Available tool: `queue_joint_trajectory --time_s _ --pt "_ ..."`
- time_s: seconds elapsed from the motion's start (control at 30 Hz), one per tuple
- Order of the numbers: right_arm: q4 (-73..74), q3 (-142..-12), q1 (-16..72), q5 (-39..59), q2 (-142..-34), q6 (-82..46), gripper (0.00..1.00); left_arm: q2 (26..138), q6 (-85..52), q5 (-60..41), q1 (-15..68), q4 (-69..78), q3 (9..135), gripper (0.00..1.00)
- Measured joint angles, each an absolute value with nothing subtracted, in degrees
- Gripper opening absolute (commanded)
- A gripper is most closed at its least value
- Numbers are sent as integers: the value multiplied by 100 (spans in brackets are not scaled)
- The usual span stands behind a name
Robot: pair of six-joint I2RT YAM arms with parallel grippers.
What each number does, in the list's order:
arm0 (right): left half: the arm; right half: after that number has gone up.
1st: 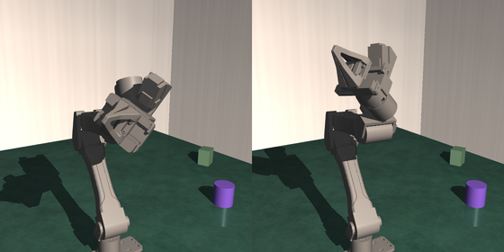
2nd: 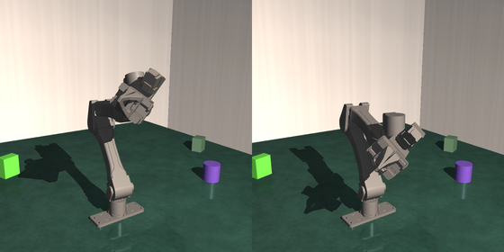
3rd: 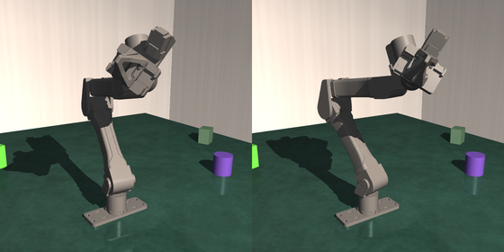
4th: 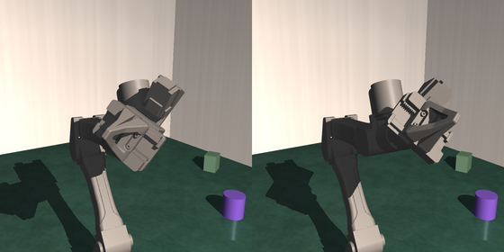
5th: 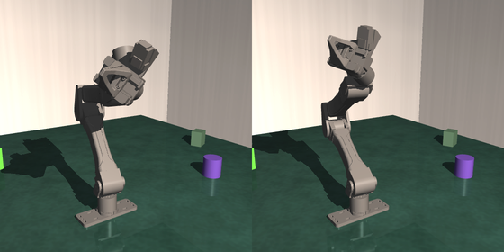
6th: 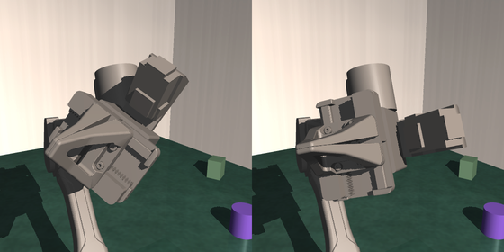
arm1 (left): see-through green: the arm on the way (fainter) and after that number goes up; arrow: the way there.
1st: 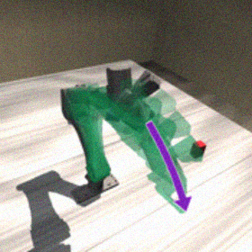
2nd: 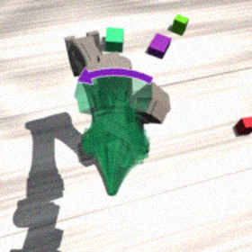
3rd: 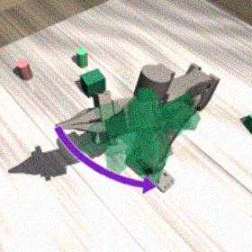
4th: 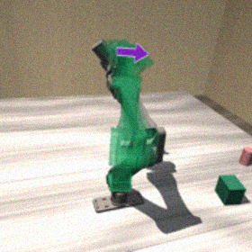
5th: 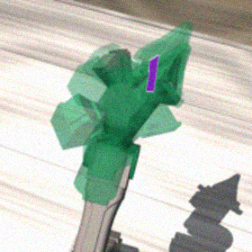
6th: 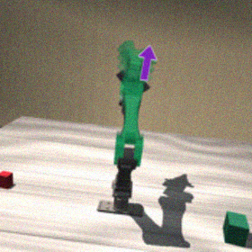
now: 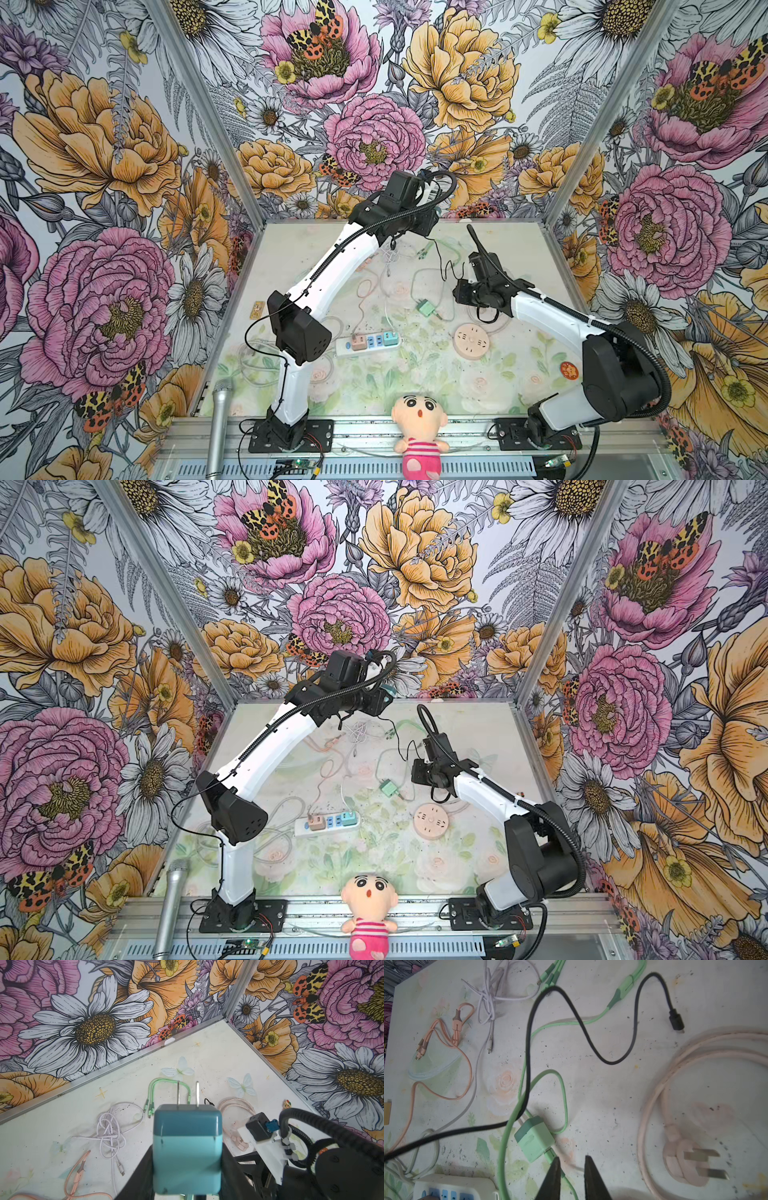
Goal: Insert the plug
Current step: 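Lift the teal charger with the left gripper and raise it high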
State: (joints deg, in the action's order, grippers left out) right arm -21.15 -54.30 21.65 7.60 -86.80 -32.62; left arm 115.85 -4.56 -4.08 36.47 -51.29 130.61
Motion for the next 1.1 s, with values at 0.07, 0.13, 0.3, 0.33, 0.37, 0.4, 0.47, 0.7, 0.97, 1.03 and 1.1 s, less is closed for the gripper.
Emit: queue_joint_trajectory --time_s 0.07,0.13,0.3,0.33,0.37,0.4,0.47,0.7,0.97,1.03,1.1 --pt "-2106 -5430 2185 762 -8707 -3280 23 11585 -456 -408 3607 -5201 13061 23" --pt "-2047 -5435 2185 760 -8707 -3301 23 11585 -456 -405 3573 -5234 13061 23" --pt "-2027 -5437 2213 733 -8705 -3363 22 11585 -449 -408 3546 -5306 13061 23" --pt "-2027 -5437 2213 698 -8700 -3367 22 11587 -432 -414 3538 -5391 13100 24" --pt "-2029 -5437 2213 666 -8691 -3367 22 11598 -412 -436 3538 -5522 13181 24" --pt "-2032 -5437 2213 631 -8667 -3367 22 11620 -401 -460 3538 -5690 13332 24" --pt "-2029 -5437 2211 569 -8608 -3367 22 11640 -379 -499 3533 -5892 13633 25" --pt "-2040 -5251 2206 517 -7988 -3356 29 11594 -301 -604 3457 -6042 13719 24" --pt "-2032 -5223 2342 1129 -7773 -3199 34 11869 -301 -604 3446 -6176 13633 24" --pt "-2032 -5221 2462 1225 -7806 -3138 35 11955 -301 -604 3446 -6189 13633 24" --pt "-2032 -5218 2534 1236 -7839 -3074 35 11987 -301 -604 3446 -6233 13633 24"
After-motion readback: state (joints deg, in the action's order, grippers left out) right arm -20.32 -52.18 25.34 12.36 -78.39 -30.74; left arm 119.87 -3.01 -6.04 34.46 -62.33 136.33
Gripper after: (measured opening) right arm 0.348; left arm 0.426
